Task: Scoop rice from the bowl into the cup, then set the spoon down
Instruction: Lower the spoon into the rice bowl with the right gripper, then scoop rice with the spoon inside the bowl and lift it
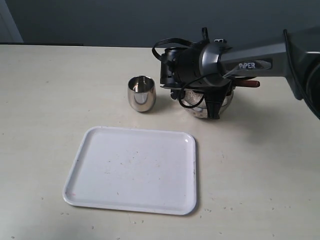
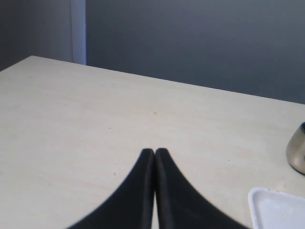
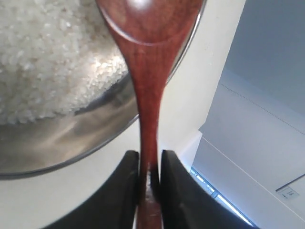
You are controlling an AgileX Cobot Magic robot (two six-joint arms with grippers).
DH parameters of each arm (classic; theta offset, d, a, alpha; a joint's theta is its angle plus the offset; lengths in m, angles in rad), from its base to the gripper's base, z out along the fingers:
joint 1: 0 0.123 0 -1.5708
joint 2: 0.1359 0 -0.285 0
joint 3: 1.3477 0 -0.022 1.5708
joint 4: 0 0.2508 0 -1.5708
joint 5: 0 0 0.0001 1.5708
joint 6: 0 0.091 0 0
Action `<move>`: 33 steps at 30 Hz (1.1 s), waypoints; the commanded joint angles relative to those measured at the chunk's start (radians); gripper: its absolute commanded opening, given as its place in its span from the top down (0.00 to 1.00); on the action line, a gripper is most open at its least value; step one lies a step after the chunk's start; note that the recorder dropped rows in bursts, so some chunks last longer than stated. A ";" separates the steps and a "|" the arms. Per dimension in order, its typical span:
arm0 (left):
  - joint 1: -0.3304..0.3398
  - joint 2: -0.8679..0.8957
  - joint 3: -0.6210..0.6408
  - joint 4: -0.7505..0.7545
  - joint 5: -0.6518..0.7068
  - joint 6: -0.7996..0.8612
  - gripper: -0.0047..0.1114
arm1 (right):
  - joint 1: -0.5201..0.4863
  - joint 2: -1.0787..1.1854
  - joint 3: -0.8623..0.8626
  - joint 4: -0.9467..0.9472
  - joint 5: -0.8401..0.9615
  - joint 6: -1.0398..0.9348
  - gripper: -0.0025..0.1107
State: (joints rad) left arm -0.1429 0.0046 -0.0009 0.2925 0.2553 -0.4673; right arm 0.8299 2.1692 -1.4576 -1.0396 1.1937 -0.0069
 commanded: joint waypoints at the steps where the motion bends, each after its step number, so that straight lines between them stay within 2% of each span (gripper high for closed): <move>1: 0.002 -0.005 0.001 0.001 -0.008 -0.002 0.96 | -0.004 -0.009 -0.004 -0.015 0.023 0.007 0.99; 20: 0.002 -0.005 0.001 0.001 -0.008 -0.002 0.96 | -0.004 0.006 -0.002 0.120 -0.019 -0.074 0.99; 25: 0.002 -0.005 0.001 0.001 -0.008 -0.002 0.96 | -0.004 0.009 -0.002 0.002 0.027 0.007 0.99; 33: 0.002 -0.005 0.001 0.001 -0.008 -0.002 0.96 | -0.054 0.006 -0.002 0.020 0.027 0.015 0.99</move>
State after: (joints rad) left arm -0.1429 0.0046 -0.0009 0.2925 0.2553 -0.4673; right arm 0.8022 2.1822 -1.4576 -1.0109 1.2081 0.0000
